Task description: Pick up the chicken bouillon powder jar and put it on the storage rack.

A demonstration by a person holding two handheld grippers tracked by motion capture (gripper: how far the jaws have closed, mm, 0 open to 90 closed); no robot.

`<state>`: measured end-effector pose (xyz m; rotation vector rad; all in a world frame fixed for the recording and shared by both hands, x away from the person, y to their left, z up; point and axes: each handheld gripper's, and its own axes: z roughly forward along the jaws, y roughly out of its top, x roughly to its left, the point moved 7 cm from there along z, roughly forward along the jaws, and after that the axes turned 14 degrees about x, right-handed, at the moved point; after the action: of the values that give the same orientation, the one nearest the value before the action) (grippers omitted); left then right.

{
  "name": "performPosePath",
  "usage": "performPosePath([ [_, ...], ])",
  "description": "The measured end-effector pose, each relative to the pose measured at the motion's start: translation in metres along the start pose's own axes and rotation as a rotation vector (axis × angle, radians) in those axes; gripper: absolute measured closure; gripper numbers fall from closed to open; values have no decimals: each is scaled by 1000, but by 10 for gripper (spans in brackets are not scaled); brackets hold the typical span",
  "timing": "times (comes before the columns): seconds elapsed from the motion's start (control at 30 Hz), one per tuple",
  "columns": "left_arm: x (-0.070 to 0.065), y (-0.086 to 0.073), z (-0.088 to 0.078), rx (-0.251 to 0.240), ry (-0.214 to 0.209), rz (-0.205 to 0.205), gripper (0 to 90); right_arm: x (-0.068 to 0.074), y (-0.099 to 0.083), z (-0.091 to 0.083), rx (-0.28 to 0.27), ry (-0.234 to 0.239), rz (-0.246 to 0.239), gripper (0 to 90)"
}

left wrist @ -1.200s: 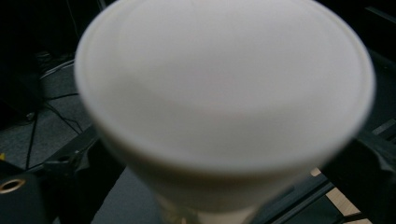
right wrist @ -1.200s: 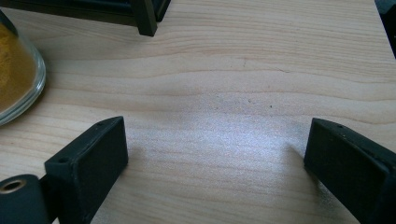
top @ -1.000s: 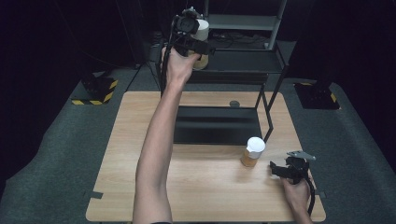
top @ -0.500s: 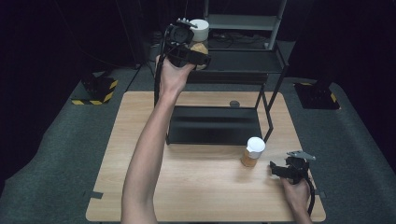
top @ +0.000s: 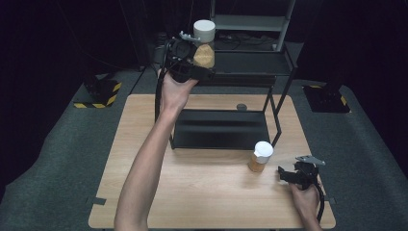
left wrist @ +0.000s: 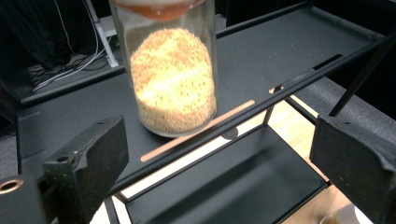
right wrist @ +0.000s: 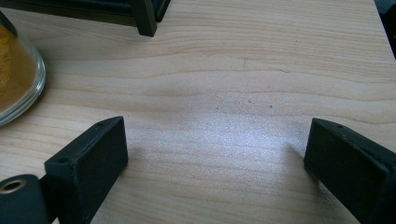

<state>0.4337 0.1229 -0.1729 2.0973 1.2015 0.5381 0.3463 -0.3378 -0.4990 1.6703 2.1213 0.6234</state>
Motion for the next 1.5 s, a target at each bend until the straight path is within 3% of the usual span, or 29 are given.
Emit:
performPosePath([
  [0.23, 3, -17, 1, -20, -28, -18, 50, 0, 0, 0, 0, 0, 0, 54],
  [0.3, 6, -21, 3, -26, -53, -34, 50, 0, 0, 0, -1, 0, -1, 54],
  [1.5, 0, -75, 27, 38, -12, 12, 60, 0, 0, 0, -1, -1, -2, 54],
])
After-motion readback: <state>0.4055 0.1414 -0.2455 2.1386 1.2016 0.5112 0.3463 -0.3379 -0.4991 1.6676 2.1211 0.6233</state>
